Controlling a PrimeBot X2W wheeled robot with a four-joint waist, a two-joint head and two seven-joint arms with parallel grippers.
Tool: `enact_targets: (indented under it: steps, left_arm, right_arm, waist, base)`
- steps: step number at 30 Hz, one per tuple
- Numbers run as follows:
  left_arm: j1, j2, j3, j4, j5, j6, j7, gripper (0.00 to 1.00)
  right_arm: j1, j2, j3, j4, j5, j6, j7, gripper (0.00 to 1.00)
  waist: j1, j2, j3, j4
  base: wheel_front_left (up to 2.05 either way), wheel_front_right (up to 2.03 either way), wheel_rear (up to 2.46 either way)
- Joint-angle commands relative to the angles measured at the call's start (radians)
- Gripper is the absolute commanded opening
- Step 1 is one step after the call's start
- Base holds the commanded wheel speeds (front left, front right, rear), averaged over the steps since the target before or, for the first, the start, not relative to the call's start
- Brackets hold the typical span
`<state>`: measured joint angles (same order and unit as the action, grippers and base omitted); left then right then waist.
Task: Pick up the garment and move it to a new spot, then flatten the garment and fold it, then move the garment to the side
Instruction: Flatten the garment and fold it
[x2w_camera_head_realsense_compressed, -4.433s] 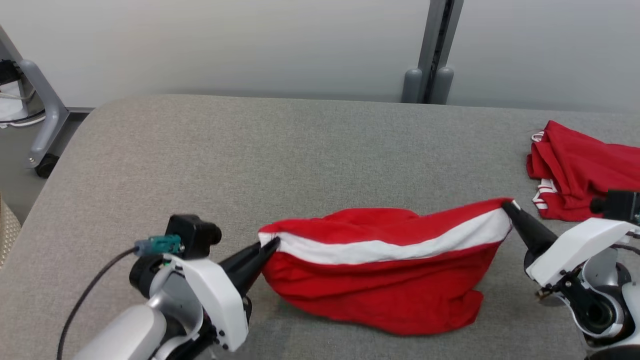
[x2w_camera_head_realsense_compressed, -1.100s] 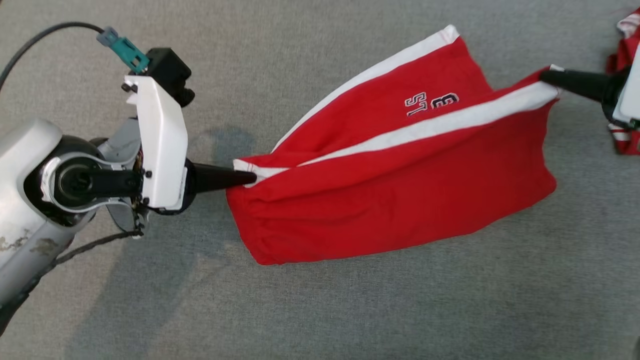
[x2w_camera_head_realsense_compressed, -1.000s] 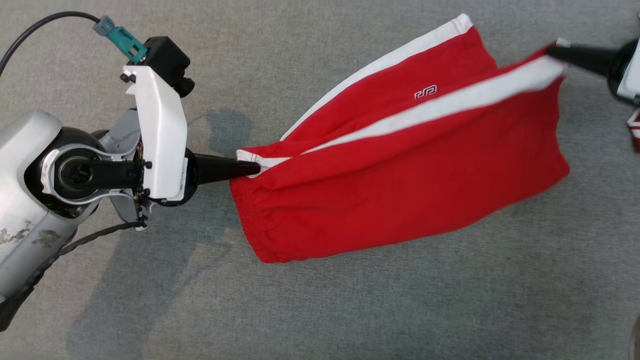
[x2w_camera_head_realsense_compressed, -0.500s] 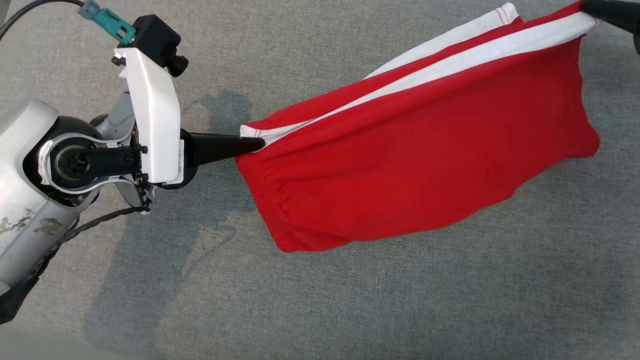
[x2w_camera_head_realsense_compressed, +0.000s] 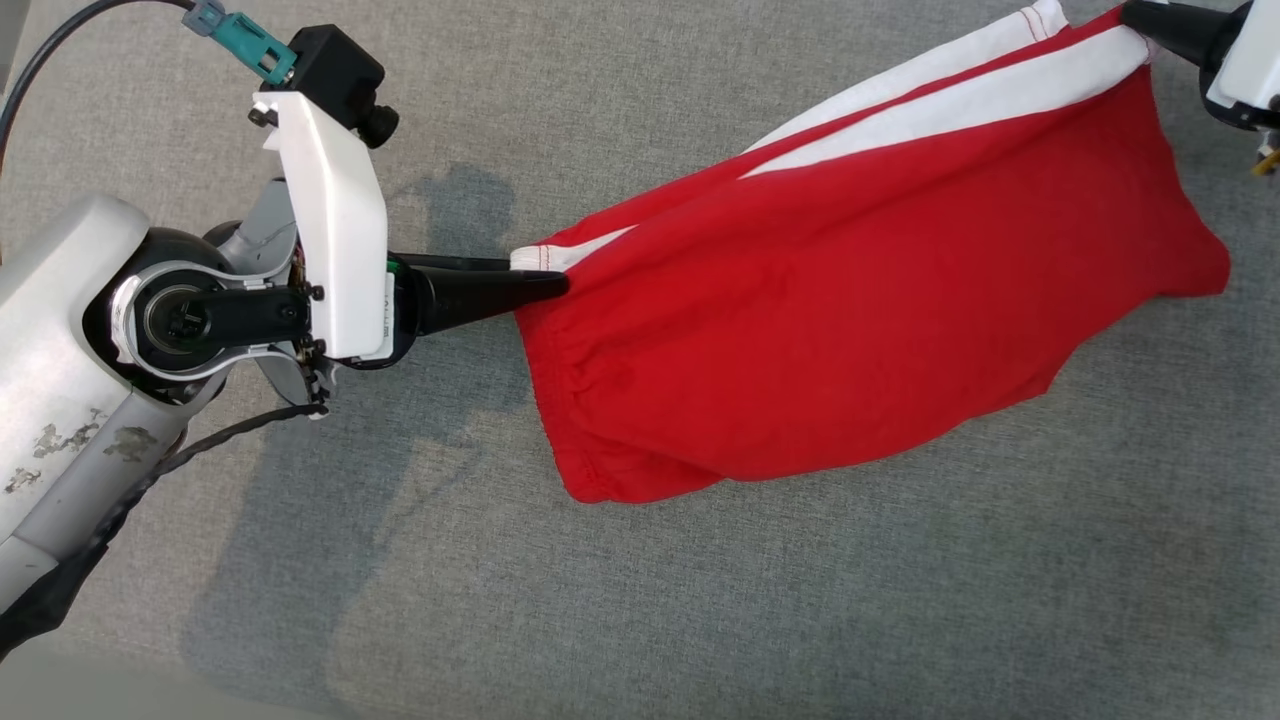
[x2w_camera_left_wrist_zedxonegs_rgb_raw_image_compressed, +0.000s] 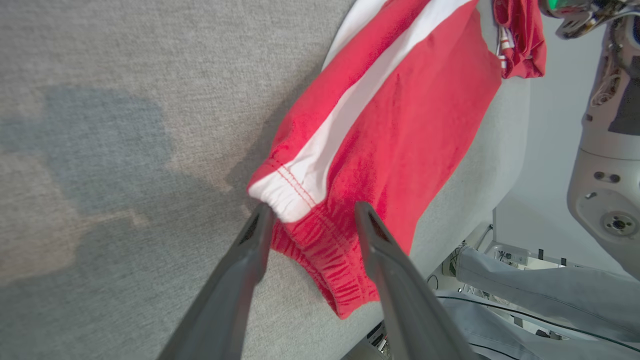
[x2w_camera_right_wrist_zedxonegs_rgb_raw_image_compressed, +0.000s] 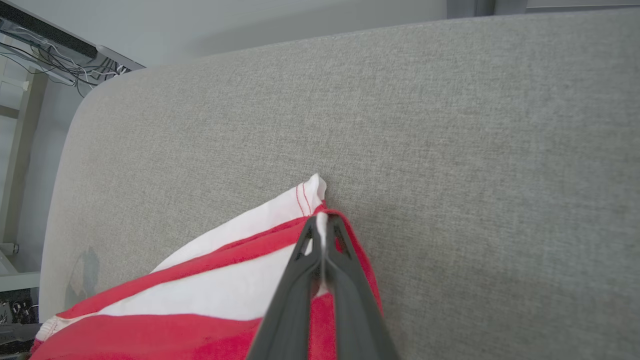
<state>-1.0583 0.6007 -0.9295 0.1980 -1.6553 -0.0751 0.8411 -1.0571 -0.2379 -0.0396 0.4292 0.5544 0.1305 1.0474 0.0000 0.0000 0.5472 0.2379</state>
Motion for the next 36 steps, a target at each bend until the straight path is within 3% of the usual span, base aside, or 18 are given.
enact_targets:
  steps: [1,5,11,20,21,25,29,33,36]
  left_arm:
    - [-0.004,-0.002,0.003,0.008,0.004,-0.006,-0.009,1.00]
    - [0.006,0.015,0.018,0.014,0.014,-0.017,-0.032,1.00]
    - [0.030,0.062,0.040,-0.014,0.070,-0.033,-0.113,1.00]
    - [0.151,0.053,0.100,-0.069,0.351,-0.045,-0.609,1.00]
    - [0.151,0.053,0.100,-0.069,0.351,-0.045,-0.609,1.00]
    - [0.241,0.033,0.100,-0.105,0.457,0.010,-0.786,1.00]
    - [0.325,0.020,0.095,-0.142,0.532,0.093,-0.912,1.00]
    - [0.399,-0.011,0.112,-0.161,0.578,0.189,-1.027,1.00]
    - [0.456,-0.045,0.134,-0.168,0.578,0.228,-1.074,1.00]
  right_arm:
    - [0.011,-0.004,0.006,0.007,0.014,0.001,-0.023,1.00]
    - [0.037,-0.001,0.041,-0.011,0.065,0.001,-0.110,1.00]
    - [0.101,-0.056,0.097,-0.072,0.158,0.001,-0.310,1.00]
    - [0.277,-0.139,0.159,-0.062,0.259,0.001,-0.607,1.00]
    - [0.277,-0.139,0.159,-0.062,0.259,0.001,-0.607,1.00]
    - [0.353,-0.172,0.186,-0.006,0.276,0.001,-0.664,1.00]
    - [0.385,-0.193,0.209,0.060,0.287,0.001,-0.693,1.00]
    - [0.363,-0.211,0.237,0.139,0.291,0.001,-0.683,1.00]
    - [0.348,-0.206,0.263,0.204,0.308,0.001,-0.641,1.00]
  waist:
    - [0.0000,0.0000,-0.009,-0.005]
    - [0.0000,0.0000,-0.041,-0.018]
    - [0.0000,0.0000,-0.110,-0.035]
    - [0.0000,0.0000,-0.215,-0.043]
    - [0.0000,0.0000,-0.215,-0.043]
    - [0.0000,0.0000,-0.234,-0.023]
    - [0.0000,0.0000,-0.233,0.008]
    - [0.0000,0.0000,-0.220,0.044]
    - [0.0000,0.0000,-0.211,0.071]
  base:
    - [0.00,0.00,0.00]
    - [0.00,0.00,0.00]
    - [0.00,0.00,0.00]
    - [0.00,0.00,0.00]
    - [0.00,0.00,0.00]
    - [0.00,0.00,0.00]
    - [0.00,0.00,0.00]
    - [0.00,0.00,0.00]
    - [0.00,0.00,0.00]
